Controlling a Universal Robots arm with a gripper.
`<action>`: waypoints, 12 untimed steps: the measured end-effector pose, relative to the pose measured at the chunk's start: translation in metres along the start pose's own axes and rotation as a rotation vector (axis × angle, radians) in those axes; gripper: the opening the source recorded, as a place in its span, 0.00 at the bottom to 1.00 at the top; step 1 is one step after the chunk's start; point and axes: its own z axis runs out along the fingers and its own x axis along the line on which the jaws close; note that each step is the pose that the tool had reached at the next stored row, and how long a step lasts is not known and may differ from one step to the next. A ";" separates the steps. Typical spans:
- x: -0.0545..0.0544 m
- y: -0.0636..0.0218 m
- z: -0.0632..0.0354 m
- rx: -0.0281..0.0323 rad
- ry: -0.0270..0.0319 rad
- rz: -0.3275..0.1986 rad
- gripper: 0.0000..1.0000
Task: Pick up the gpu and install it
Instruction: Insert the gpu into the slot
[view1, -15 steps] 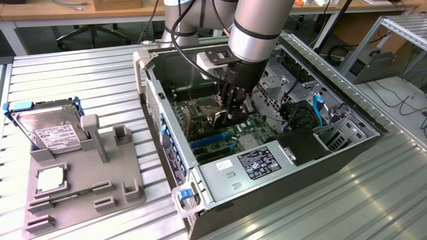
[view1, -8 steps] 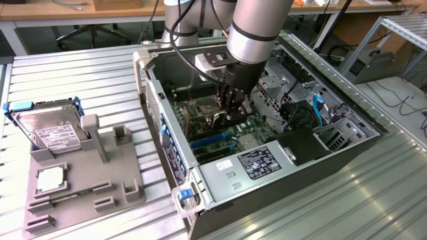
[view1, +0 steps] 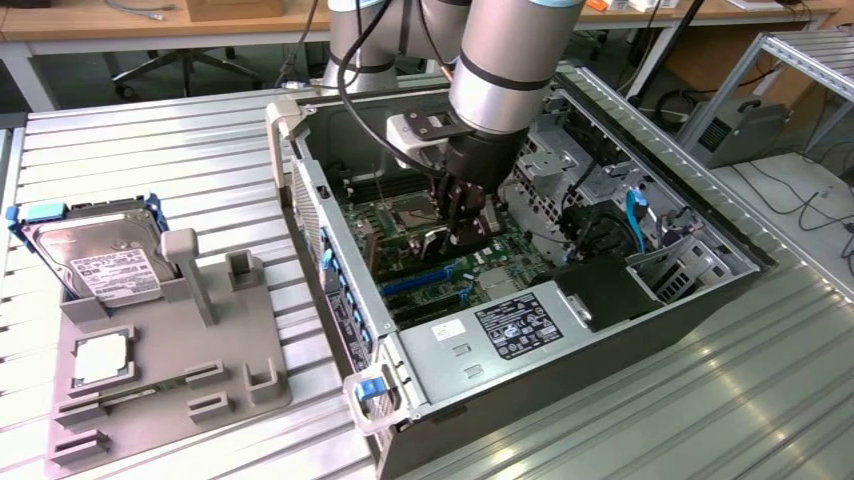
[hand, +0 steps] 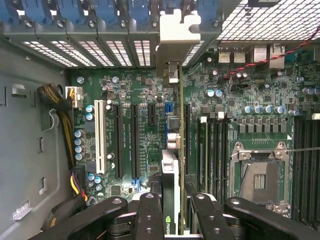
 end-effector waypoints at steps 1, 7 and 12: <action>0.000 0.0001 0.0004 0.0000 0.0000 0.000 0.27; 0.002 0.0017 0.0019 -0.0001 0.0007 0.000 0.27; 0.002 0.0032 0.0029 -0.0001 0.0008 0.000 0.27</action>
